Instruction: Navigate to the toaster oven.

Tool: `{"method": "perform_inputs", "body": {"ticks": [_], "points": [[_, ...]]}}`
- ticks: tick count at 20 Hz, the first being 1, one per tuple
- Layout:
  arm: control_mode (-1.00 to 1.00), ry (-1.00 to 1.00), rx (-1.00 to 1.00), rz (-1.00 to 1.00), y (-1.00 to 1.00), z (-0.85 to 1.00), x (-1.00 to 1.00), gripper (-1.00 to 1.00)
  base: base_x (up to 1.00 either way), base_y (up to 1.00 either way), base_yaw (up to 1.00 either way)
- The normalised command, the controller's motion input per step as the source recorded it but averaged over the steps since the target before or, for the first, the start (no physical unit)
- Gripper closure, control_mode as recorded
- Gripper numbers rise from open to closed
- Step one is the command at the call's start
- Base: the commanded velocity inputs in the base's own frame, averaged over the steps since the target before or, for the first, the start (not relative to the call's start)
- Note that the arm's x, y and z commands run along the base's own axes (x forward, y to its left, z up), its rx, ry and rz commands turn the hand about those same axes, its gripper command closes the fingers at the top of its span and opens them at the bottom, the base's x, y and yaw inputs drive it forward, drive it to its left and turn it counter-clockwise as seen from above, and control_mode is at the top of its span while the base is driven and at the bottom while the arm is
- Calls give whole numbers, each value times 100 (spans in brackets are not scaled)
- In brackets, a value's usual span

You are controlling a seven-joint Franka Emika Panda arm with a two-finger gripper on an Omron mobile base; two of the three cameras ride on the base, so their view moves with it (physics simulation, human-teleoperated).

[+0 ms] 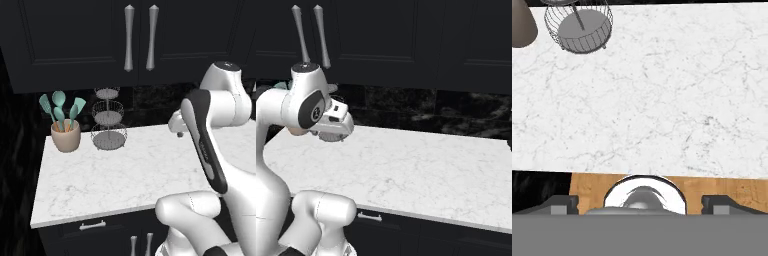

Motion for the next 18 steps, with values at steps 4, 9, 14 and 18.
{"method": "perform_inputs", "body": {"ticks": [4,9,14,18], "points": [[-100,0,-5,0,5,-4,-90,-100,0,0,0],[-100,0,-4,0,9,-5,-39,-100,0,0,0],[-100,0,-2,0,6,-4,-12,-100,0,0,0],[100,0,0,0,0,0,0,-100,-19,-9,-8]]}}
